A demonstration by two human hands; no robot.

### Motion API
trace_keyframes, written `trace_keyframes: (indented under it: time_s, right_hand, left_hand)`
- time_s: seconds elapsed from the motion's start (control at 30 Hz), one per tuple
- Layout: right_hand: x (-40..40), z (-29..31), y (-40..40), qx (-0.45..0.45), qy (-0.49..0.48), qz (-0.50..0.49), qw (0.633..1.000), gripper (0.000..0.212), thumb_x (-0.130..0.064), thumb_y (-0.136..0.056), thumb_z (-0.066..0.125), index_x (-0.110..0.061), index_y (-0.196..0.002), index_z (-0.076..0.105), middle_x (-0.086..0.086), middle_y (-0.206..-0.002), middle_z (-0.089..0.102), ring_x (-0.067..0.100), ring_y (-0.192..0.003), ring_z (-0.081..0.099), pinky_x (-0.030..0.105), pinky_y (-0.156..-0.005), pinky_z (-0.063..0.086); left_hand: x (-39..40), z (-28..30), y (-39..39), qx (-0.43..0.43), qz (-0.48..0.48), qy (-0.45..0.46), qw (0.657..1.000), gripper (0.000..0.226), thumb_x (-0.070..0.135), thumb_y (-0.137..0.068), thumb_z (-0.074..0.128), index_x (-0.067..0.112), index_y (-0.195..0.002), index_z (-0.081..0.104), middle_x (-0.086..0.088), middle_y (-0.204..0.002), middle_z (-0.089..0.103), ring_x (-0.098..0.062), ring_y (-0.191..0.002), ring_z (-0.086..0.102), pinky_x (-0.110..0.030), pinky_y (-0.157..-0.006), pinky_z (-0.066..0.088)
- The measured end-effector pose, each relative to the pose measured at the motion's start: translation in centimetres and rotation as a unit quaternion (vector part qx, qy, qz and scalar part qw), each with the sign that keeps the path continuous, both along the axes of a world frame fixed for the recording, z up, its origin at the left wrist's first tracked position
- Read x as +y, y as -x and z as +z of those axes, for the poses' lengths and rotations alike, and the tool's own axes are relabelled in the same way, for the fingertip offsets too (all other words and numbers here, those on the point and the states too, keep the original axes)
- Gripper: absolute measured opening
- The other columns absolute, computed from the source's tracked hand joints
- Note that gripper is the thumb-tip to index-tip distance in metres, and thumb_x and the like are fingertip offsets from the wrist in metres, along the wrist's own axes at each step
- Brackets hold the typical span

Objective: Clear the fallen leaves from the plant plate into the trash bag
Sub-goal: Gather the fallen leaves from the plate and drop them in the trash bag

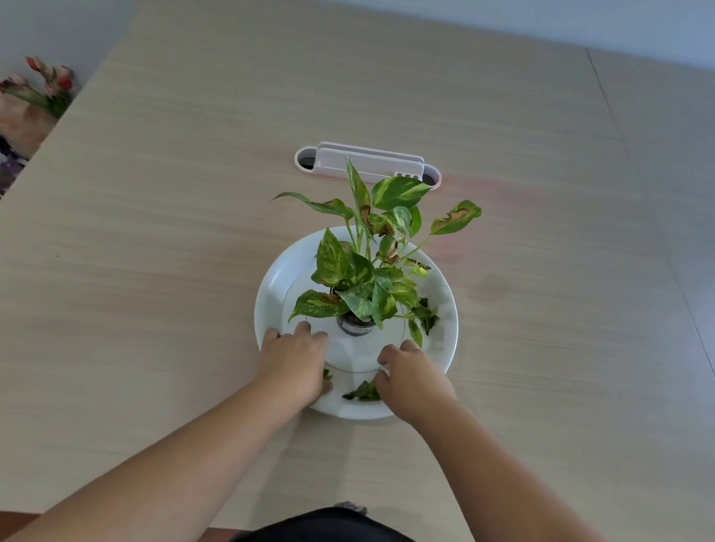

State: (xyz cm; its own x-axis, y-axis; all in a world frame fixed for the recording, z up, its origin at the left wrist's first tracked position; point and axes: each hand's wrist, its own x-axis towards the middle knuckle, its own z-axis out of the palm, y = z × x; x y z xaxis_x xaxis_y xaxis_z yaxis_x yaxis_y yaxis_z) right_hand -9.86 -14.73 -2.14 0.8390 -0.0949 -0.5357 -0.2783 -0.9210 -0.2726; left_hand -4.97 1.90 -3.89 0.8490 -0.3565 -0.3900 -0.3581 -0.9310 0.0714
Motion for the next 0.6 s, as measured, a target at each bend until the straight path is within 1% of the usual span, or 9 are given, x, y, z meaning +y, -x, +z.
trace_keyframes:
  time_s: [0.03, 0.13, 0.17, 0.23, 0.33, 0.4, 0.43, 0.53, 0.6]
  right_hand:
    - [0.1, 0.2, -0.1, 0.005, 0.025, 0.014, 1.0, 0.04, -0.038, -0.093, 0.046, -0.015, -0.124, 0.053, 0.008, -0.12, 0.051, 0.031, -0.102, 0.057, 0.038, -0.085, 0.049]
    - [1.2, 0.3, -0.1, 0.035, 0.099, 0.062, 0.993, 0.064, -0.063, -0.085, 0.049, -0.015, -0.128, 0.047, 0.007, -0.122, 0.05, 0.029, -0.106, 0.057, 0.038, -0.09, 0.039]
    - [1.8, 0.0, -0.1, 0.037, 0.12, 0.066, 0.99, 0.069, -0.067, -0.082, 0.049, -0.016, -0.129, 0.045, 0.007, -0.124, 0.049, 0.029, -0.108, 0.056, 0.039, -0.09, 0.038]
    - [3.1, -0.5, -0.1, 0.035, 0.143, 0.057, 0.987, 0.073, -0.069, -0.08, 0.05, -0.017, -0.129, 0.041, 0.008, -0.128, 0.045, 0.031, -0.109, 0.054, 0.039, -0.089, 0.038]
    - [4.0, -1.0, -0.2, 0.035, 0.138, 0.025, 0.99, 0.071, -0.064, -0.08, 0.056, -0.017, -0.129, 0.038, 0.009, -0.129, 0.041, 0.034, -0.111, 0.051, 0.037, -0.089, 0.039]
    - [4.0, -1.1, -0.5, 0.043, 0.126, 0.012, 0.991, 0.068, -0.057, -0.081, 0.061, -0.017, -0.13, 0.037, 0.008, -0.129, 0.04, 0.034, -0.113, 0.05, 0.036, -0.086, 0.04]
    - [3.8, -1.1, -0.6, 0.048, 0.119, 0.009, 0.992, 0.065, -0.052, -0.082, 0.063, -0.017, -0.131, 0.037, 0.008, -0.13, 0.039, 0.034, -0.114, 0.05, 0.036, -0.083, 0.041]
    - [3.0, -1.0, -0.9, 0.051, 0.095, 0.011, 0.994, 0.051, -0.035, -0.087, 0.062, -0.015, -0.128, 0.041, 0.009, -0.127, 0.04, 0.033, -0.11, 0.052, 0.035, -0.07, 0.043]
    - [2.4, -0.9, -0.9, 0.046, 0.084, 0.025, 0.995, 0.038, -0.026, -0.089, 0.059, -0.012, -0.122, 0.047, 0.009, -0.123, 0.043, 0.031, -0.103, 0.056, 0.036, -0.069, 0.048]
  left_hand:
    - [0.1, 0.0, 0.0, -0.001, -0.002, 0.002, 1.0, 0.042, 0.046, -0.076, 0.067, 0.021, -0.108, 0.055, -0.003, -0.107, 0.052, -0.026, -0.091, 0.06, -0.037, -0.087, 0.034]
    - [0.1, 0.1, -0.1, 0.0, -0.006, 0.008, 1.0, 0.033, 0.039, -0.079, 0.067, 0.02, -0.105, 0.058, -0.002, -0.105, 0.054, -0.026, -0.089, 0.059, -0.036, -0.086, 0.035]
    - [0.2, 0.1, -0.1, 0.001, -0.008, 0.011, 1.0, 0.029, 0.035, -0.08, 0.066, 0.02, -0.104, 0.059, -0.003, -0.105, 0.055, -0.027, -0.088, 0.059, -0.035, -0.085, 0.036]
    - [0.3, 0.2, -0.2, 0.0, -0.009, 0.016, 1.0, 0.022, 0.027, -0.082, 0.065, 0.018, -0.101, 0.061, -0.004, -0.104, 0.056, -0.03, -0.087, 0.058, -0.033, -0.08, 0.036]
    - [0.7, 0.3, -0.4, 0.019, -0.001, 0.017, 1.0, 0.016, 0.02, -0.083, 0.062, 0.016, -0.099, 0.065, -0.005, -0.104, 0.059, -0.031, -0.089, 0.058, -0.03, -0.073, 0.039]
    - [0.9, 0.2, -0.8, 0.048, 0.02, 0.019, 0.998, 0.017, 0.014, -0.082, 0.061, 0.016, -0.097, 0.068, -0.004, -0.105, 0.063, -0.028, -0.091, 0.061, -0.031, -0.075, 0.048]
    - [1.0, 0.2, -1.0, 0.063, 0.031, 0.024, 0.997, 0.019, 0.01, -0.081, 0.06, 0.015, -0.097, 0.069, -0.005, -0.104, 0.064, -0.027, -0.092, 0.062, -0.031, -0.075, 0.05]
    - [1.2, 0.0, -1.5, 0.087, 0.055, 0.048, 0.994, 0.022, 0.004, -0.079, 0.056, 0.009, -0.096, 0.068, -0.007, -0.103, 0.062, -0.028, -0.091, 0.062, -0.031, -0.074, 0.05]
    - [1.4, -0.1, -1.7, 0.083, 0.055, 0.057, 0.993, 0.023, 0.002, -0.078, 0.053, 0.008, -0.095, 0.068, -0.008, -0.103, 0.062, -0.028, -0.092, 0.062, -0.034, -0.078, 0.053]
